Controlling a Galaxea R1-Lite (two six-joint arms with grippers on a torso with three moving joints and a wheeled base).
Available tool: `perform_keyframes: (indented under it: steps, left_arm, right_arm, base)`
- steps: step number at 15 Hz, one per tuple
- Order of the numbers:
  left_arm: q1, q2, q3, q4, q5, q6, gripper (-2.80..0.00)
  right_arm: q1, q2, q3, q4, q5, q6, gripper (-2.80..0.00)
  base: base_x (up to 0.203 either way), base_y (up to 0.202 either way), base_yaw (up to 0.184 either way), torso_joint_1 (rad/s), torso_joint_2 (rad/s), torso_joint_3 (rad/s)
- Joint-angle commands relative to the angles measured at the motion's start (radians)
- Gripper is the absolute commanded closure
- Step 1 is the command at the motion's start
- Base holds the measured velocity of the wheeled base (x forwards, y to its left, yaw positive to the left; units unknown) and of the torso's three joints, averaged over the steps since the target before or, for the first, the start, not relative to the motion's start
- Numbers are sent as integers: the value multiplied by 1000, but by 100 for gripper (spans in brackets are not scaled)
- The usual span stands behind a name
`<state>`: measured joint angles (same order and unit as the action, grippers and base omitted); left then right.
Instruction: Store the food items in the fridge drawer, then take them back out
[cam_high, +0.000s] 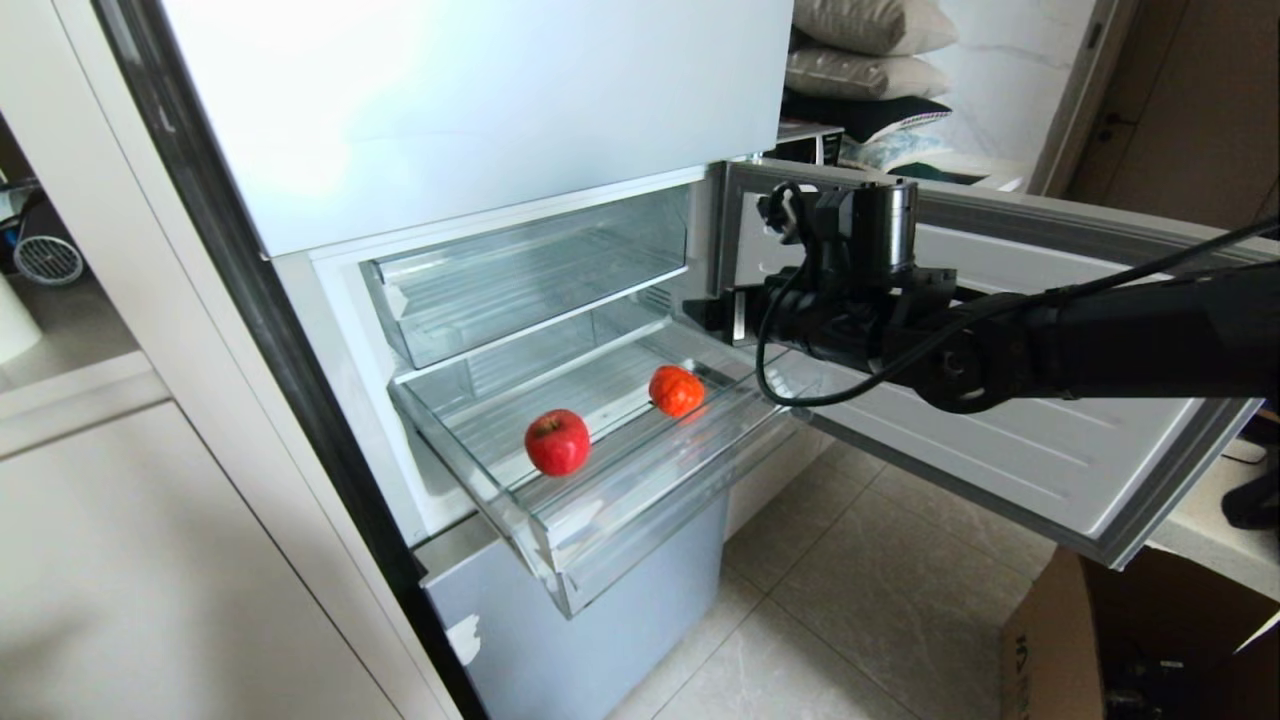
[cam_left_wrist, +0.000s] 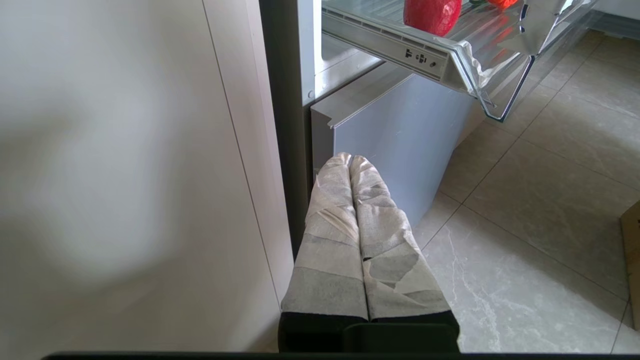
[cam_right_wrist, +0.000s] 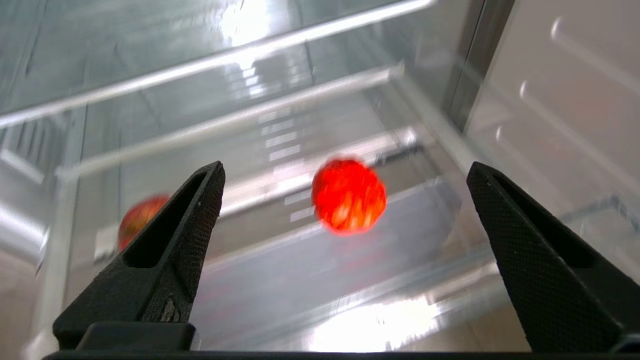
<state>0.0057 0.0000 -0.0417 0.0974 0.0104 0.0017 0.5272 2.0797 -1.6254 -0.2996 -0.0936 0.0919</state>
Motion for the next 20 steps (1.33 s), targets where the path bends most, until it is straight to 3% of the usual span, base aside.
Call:
perform_keyframes:
  steps: [1, 8, 11, 14, 16, 20]
  left_arm:
    - [0, 2, 0, 1, 0, 0, 0]
    - [0, 2, 0, 1, 0, 0, 0]
    - [0, 2, 0, 1, 0, 0, 0]
    - [0, 2, 0, 1, 0, 0, 0]
    - [0, 2, -1, 1, 0, 0, 0]
    - [0, 2, 0, 1, 0, 0, 0]
  right_arm:
    - [16, -105, 104, 3, -8, 3, -280]
    - [66, -184, 242, 5, -34, 24, -280]
    - [65, -228, 285, 38, -127, 49, -280]
    - [63, -313, 376, 115, -137, 49, -280]
    - [63, -310, 408, 140, -85, 70, -280]
    - [55, -216, 376, 233, 78, 205, -280]
  base:
    - [0, 0, 0, 0, 0, 0]
    - [0, 0, 0, 0, 0, 0]
    - [0, 0, 0, 0, 0, 0]
    - [0, 0, 0, 0, 0, 0]
    - [0, 0, 0, 0, 0, 0]
    - [0, 0, 0, 0, 0, 0]
